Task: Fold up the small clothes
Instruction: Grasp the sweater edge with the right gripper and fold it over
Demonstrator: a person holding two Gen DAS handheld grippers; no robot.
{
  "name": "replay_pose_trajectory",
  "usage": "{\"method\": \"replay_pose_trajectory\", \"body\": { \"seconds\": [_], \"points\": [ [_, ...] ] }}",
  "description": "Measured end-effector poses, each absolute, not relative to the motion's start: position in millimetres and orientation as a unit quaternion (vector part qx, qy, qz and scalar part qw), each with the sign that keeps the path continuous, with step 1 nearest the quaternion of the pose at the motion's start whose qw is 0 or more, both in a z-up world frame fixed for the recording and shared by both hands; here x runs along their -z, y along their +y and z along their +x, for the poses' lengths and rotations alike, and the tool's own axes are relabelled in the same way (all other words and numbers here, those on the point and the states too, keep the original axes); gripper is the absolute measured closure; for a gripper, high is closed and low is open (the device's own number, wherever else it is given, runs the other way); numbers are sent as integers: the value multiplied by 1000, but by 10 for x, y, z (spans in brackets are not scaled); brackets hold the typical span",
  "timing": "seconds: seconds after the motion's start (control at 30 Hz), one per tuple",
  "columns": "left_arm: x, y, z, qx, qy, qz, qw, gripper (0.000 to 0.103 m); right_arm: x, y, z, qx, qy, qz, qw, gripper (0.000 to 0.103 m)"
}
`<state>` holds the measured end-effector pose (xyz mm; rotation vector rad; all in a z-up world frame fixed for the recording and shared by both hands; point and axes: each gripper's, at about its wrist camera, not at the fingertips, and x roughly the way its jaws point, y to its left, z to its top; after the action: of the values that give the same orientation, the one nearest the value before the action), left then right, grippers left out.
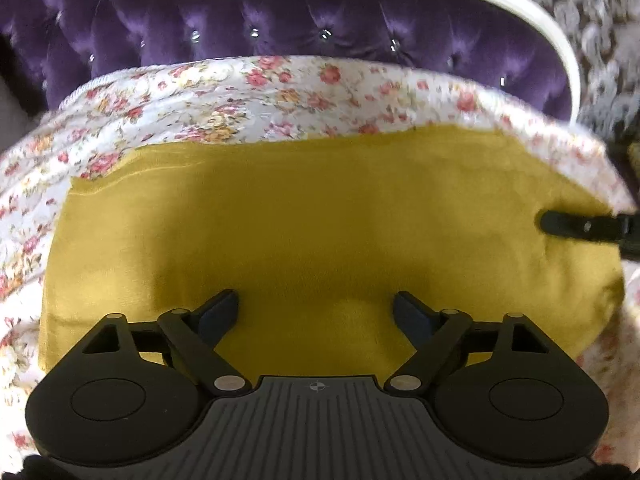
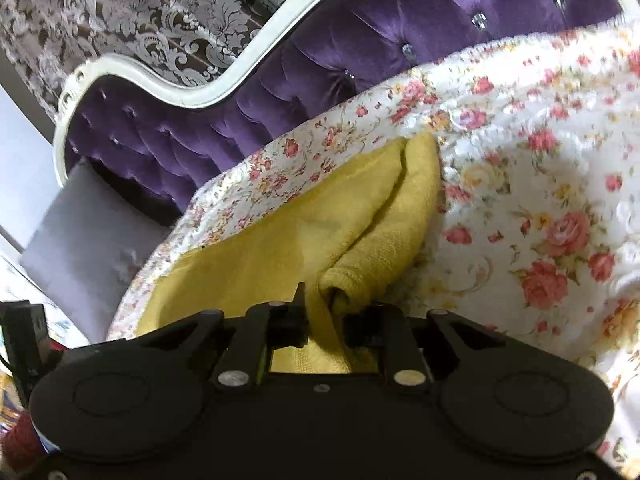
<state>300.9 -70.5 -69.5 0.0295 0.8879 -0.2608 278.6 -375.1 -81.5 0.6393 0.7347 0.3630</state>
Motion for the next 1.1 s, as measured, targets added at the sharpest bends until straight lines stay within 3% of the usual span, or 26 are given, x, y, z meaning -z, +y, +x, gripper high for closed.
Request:
{"method": "replay_pose_trajectory", "body": {
  "seconds": [0.4,0.93,1.03,1.1],
  "points": [
    [386,298,2833,87,394,-50,913,20,51,-2709,2922,-212,357,177,892,79],
    [313,1160,2687,64,388,-92,915,21,109,-1199,3010,-260,387,62,883,77],
    [299,1229,2673,63,386,-105,914,21,161,-1084,2961,-269,387,51,881,70],
    [284,1247,2674,61,385,-111,914,21,173,-1033,2919,-277,382,41,880,59]
  ]
}}
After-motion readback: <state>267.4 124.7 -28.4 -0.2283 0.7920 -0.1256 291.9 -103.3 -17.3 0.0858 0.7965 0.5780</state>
